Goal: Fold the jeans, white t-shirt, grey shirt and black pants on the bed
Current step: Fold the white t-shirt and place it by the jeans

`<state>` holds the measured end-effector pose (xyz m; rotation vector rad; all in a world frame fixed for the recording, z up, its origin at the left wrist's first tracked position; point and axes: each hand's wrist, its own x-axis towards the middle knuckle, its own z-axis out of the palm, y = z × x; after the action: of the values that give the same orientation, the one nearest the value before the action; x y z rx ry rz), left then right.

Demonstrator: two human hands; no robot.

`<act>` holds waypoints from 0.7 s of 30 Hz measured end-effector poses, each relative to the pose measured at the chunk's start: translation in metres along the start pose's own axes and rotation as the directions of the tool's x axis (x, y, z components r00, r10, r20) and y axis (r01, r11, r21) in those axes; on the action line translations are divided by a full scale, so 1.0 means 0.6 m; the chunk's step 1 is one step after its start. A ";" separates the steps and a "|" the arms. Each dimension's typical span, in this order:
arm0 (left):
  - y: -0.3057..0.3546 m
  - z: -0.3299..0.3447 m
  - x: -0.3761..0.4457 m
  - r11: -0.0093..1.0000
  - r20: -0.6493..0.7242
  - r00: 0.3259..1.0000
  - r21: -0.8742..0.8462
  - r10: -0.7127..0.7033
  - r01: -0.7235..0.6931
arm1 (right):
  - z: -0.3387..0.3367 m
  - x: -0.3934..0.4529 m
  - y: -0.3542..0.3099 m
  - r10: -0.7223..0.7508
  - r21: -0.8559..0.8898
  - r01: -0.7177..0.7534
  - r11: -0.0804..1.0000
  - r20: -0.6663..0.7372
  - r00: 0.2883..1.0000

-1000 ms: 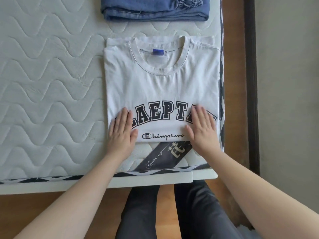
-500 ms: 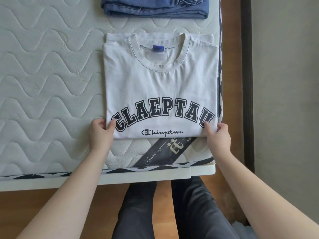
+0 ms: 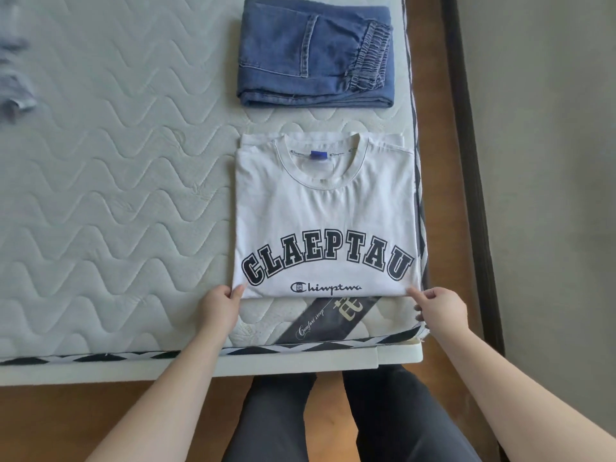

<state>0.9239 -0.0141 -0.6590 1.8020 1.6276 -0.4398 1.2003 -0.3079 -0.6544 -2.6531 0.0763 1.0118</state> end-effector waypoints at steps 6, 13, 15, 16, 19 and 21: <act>-0.001 -0.081 -0.101 0.982 0.033 0.999 0.182 0.035 -0.040 | -0.068 -0.109 0.000 -0.225 -0.212 0.240 0.947 0.090 0.970; 0.006 -0.179 -0.264 0.813 0.025 0.900 0.419 0.435 -0.404 | -0.137 -0.293 -0.060 -0.478 -0.355 0.533 0.768 0.237 0.846; 0.015 -0.205 -0.307 0.733 0.009 0.834 0.470 0.552 -0.491 | -0.153 -0.345 -0.080 -0.567 -0.407 0.611 0.679 0.238 0.789; 0.020 -0.218 -0.327 0.694 -0.012 0.794 0.493 0.608 -0.525 | -0.161 -0.370 -0.090 -0.611 -0.439 0.642 0.629 0.231 0.757; 0.029 -0.253 -0.371 0.574 -0.046 0.673 0.565 0.739 -0.592 | -0.176 -0.438 -0.113 -0.716 -0.463 0.704 0.538 0.188 0.672; 0.032 -0.271 -0.387 0.498 -0.003 0.620 0.600 0.785 -0.626 | -0.183 -0.474 -0.124 -0.757 -0.428 0.729 0.534 0.142 0.638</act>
<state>0.8743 -0.0797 -0.3867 2.8985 0.7381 -0.2642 1.0689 -0.2857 -0.3705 -2.6053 -1.3412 0.6702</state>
